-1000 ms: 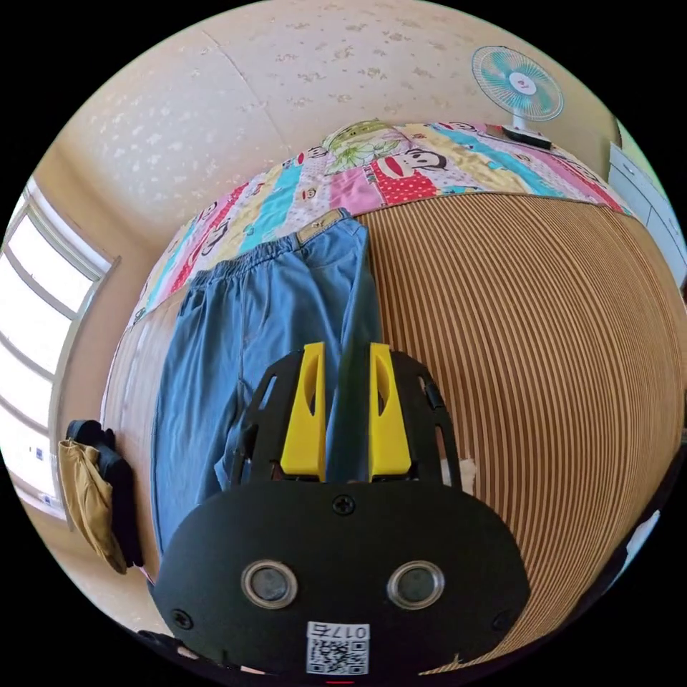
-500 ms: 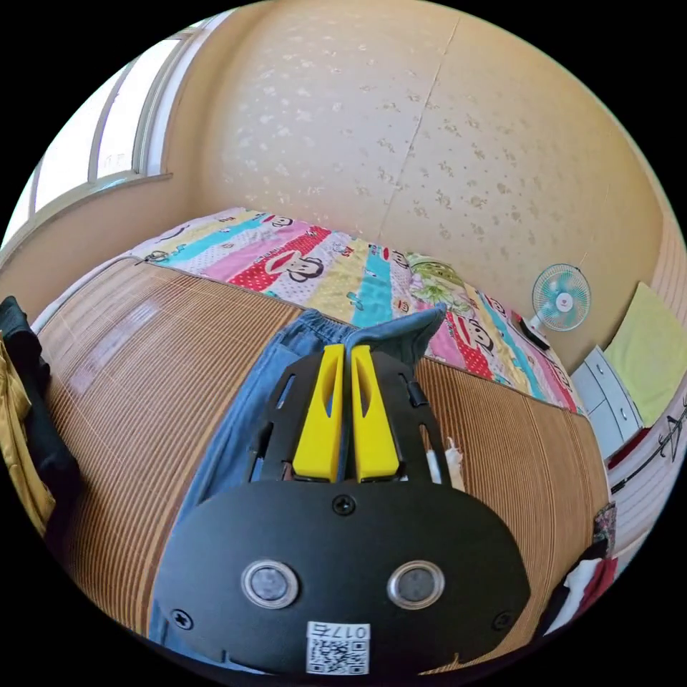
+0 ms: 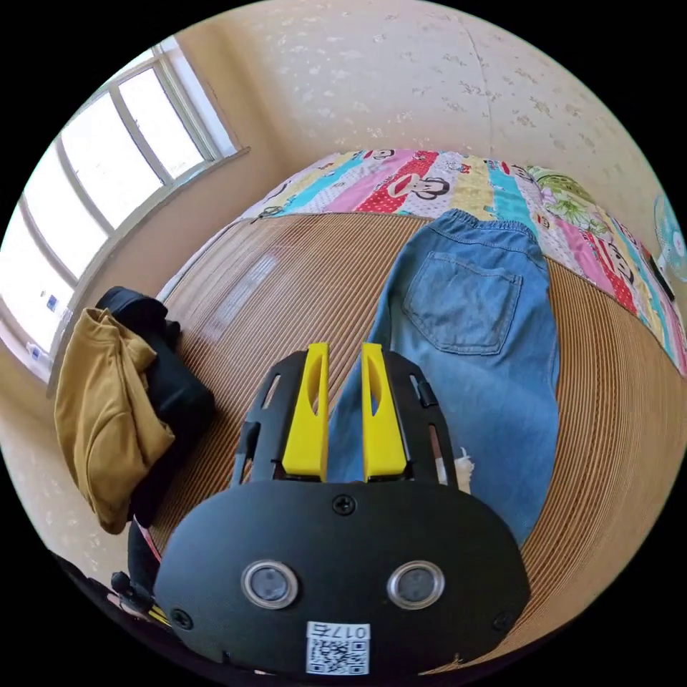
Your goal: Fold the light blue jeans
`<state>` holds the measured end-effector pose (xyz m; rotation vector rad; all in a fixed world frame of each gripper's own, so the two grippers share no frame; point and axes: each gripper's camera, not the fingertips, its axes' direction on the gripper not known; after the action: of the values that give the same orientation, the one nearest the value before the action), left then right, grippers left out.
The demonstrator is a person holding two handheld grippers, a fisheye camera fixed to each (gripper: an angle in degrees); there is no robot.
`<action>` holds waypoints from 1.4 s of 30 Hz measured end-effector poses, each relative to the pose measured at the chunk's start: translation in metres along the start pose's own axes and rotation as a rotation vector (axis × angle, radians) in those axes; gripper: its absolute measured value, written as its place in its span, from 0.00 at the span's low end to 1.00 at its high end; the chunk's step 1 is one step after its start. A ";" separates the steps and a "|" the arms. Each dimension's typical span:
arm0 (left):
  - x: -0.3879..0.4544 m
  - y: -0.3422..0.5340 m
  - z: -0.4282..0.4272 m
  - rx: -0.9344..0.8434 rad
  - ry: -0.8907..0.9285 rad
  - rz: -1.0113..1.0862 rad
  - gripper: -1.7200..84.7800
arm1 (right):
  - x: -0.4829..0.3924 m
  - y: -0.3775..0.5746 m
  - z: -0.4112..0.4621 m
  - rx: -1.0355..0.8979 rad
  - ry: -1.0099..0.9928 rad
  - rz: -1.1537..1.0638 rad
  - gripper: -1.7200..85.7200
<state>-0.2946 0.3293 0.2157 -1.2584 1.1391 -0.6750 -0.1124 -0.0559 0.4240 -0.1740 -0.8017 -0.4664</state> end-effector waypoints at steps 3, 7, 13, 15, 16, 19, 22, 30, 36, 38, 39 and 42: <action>0.012 0.005 -0.006 0.008 0.002 0.039 0.01 | -0.018 0.064 -0.040 -0.024 0.063 -0.021 0.11; 0.023 0.013 -0.018 0.041 -0.025 0.075 0.01 | -0.003 0.174 -0.099 0.038 0.112 0.109 0.11; 0.036 0.011 -0.022 -0.004 -0.105 0.107 0.01 | 0.021 0.299 -0.127 -0.041 0.233 0.341 0.11; 0.046 0.011 -0.025 -0.018 0.030 0.171 0.01 | 0.030 0.321 -0.133 -0.045 0.092 0.392 0.09; 0.047 0.013 -0.028 -0.002 0.121 0.193 0.01 | 0.038 0.334 -0.137 -0.030 -0.027 0.429 0.06; 0.046 0.041 -0.046 0.199 0.470 0.267 0.01 | 0.056 0.365 -0.152 0.051 -0.201 0.552 0.05; 0.041 0.058 -0.035 0.064 0.131 0.085 0.01 | 0.056 0.376 -0.162 0.048 -0.181 0.536 0.05; 0.045 0.061 -0.031 0.086 -0.220 -0.050 0.06 | 0.044 0.387 -0.175 0.026 -0.160 0.474 0.05; 0.048 0.051 -0.025 0.215 -0.311 -0.013 0.06 | 0.030 0.406 -0.182 0.078 -0.213 0.470 0.06; 0.049 0.050 -0.020 0.234 -0.321 0.010 0.06 | 0.024 0.415 -0.179 0.089 -0.232 0.502 0.08; 0.049 0.049 -0.016 0.232 -0.316 0.013 0.06 | 0.021 0.417 -0.179 0.098 -0.237 0.510 0.08; 0.056 0.050 -0.009 0.222 -0.305 0.031 0.06 | 0.004 0.427 -0.184 0.138 -0.215 0.514 0.10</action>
<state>-0.2933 0.2873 0.1525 -1.1080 0.8082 -0.5475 0.2085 0.2607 0.3107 -0.2951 -0.9573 0.0947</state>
